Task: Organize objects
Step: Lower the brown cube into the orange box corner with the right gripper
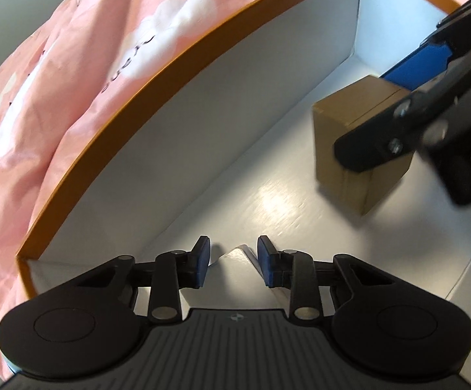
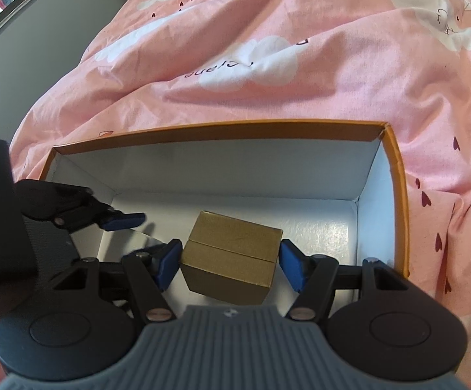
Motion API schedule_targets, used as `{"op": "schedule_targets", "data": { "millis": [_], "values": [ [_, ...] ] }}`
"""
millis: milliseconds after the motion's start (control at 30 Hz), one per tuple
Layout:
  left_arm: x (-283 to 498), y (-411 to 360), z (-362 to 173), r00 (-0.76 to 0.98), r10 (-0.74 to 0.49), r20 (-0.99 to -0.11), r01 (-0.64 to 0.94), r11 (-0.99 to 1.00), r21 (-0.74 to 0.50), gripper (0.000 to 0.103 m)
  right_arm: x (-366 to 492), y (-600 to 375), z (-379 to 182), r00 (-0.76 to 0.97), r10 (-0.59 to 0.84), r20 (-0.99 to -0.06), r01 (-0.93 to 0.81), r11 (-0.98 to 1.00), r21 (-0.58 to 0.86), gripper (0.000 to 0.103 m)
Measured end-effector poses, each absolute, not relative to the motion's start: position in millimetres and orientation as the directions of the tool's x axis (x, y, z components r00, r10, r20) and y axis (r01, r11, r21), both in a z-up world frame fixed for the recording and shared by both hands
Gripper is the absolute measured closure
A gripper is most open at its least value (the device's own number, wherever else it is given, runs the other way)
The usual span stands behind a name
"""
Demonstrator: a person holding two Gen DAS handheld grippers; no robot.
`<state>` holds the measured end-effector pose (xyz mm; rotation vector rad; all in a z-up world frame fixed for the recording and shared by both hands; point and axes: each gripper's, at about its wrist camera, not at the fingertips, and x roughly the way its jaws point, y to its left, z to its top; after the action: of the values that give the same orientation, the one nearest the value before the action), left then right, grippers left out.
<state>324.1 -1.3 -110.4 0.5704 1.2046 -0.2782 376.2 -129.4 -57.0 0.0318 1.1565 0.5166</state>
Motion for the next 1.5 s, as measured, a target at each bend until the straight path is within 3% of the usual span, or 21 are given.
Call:
{"op": "schedule_targets", "data": {
  "millis": [167, 367, 833, 1100, 1500],
  "values": [
    [315.4, -1.4, -119.0, 0.378, 0.187, -0.907, 0.545, 0.747, 0.381, 0.069, 379.2, -128.8, -62.6, 0.279, 0.421, -0.863, -0.343, 0.883, 0.32, 0.036],
    [318.5, 1.0, -117.5, 0.387, 0.182, -0.904, 0.536, 0.754, 0.381, 0.065, 380.4, -122.7, -62.2, 0.28, 0.441, -0.853, -0.327, 0.879, 0.347, 0.036],
    [332.6, 57.2, -61.5, 0.302, -0.12, -0.946, 0.247, 0.968, -0.044, 0.068, 382.0, -85.2, -54.2, 0.38, 0.481, -0.79, -0.268, 0.875, 0.404, 0.036],
    [302.6, 65.1, -60.6, 0.293, -0.123, -0.948, 0.243, 0.969, -0.051, 0.072, 385.9, -50.4, -70.9, 0.353, 0.479, -0.804, -0.25, 0.876, 0.412, 0.036],
    [312.9, 67.3, -79.3, 0.33, -0.125, -0.936, 0.218, 0.975, -0.053, 0.088, 381.4, -50.1, -73.6, 0.317, 0.507, -0.802, -0.266, 0.859, 0.438, 0.036]
  ]
}}
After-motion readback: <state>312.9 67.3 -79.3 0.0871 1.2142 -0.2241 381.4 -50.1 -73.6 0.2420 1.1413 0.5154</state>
